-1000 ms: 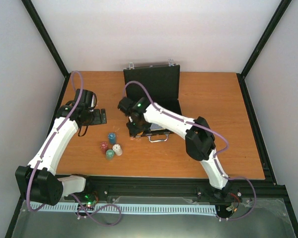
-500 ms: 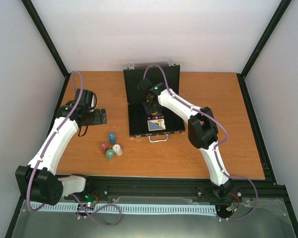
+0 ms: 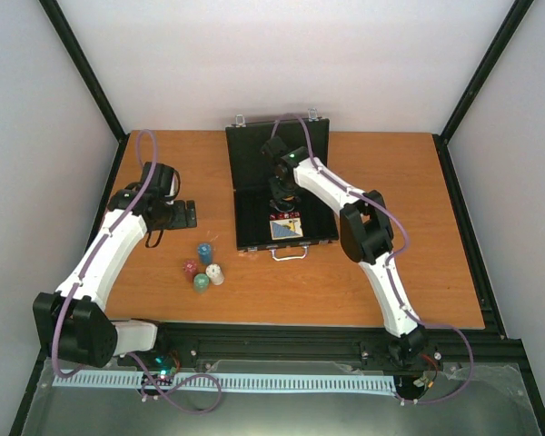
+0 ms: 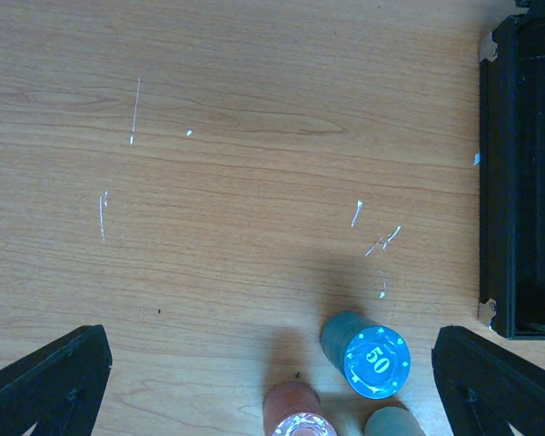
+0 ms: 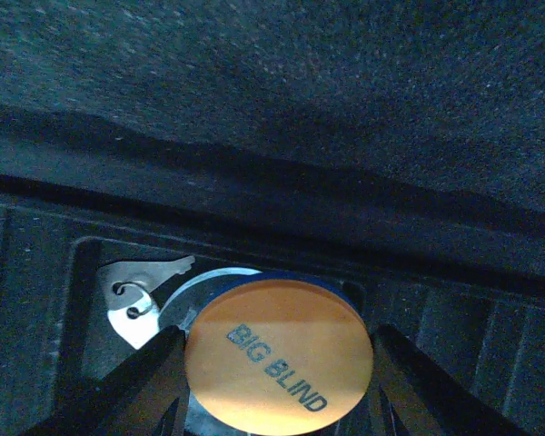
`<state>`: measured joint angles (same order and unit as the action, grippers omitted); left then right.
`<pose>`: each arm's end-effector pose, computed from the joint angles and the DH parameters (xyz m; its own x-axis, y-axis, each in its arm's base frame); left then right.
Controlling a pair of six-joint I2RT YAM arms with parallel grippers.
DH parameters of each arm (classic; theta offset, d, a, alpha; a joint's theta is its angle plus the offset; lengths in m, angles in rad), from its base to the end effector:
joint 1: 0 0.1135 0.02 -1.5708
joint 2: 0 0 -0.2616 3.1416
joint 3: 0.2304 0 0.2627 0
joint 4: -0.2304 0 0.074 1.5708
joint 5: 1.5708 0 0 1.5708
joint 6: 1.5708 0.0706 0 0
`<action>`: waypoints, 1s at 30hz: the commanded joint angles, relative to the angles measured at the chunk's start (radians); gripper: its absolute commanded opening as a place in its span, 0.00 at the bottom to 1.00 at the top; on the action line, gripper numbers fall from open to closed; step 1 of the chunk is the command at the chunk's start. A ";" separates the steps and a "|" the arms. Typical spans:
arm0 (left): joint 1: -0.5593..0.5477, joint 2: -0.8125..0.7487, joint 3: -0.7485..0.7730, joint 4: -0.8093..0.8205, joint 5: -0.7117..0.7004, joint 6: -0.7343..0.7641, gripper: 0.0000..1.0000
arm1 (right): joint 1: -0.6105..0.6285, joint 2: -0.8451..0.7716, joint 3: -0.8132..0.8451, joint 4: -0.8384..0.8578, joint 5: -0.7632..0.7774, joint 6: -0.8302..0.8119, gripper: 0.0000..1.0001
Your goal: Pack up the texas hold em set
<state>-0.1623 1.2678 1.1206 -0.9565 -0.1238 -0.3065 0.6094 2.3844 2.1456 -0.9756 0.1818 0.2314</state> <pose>0.2665 -0.0348 0.2564 -0.8719 -0.1606 -0.4626 -0.1653 0.9858 -0.0307 0.4360 0.2888 0.1566 -0.8652 -0.3289 -0.3785 -0.3213 0.9431 -0.0849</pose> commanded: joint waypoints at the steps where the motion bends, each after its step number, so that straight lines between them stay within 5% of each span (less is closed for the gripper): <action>1: 0.007 0.011 0.016 0.028 -0.010 0.015 1.00 | -0.013 0.035 0.032 0.004 -0.013 -0.013 0.48; 30: 0.007 0.018 0.013 0.028 -0.007 -0.006 1.00 | -0.013 0.085 0.032 -0.024 -0.096 -0.021 0.52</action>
<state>-0.1616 1.2812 1.1206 -0.9417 -0.1303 -0.3073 0.5980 2.4435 2.1612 -0.9726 0.1139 0.2161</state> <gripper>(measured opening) 0.998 0.517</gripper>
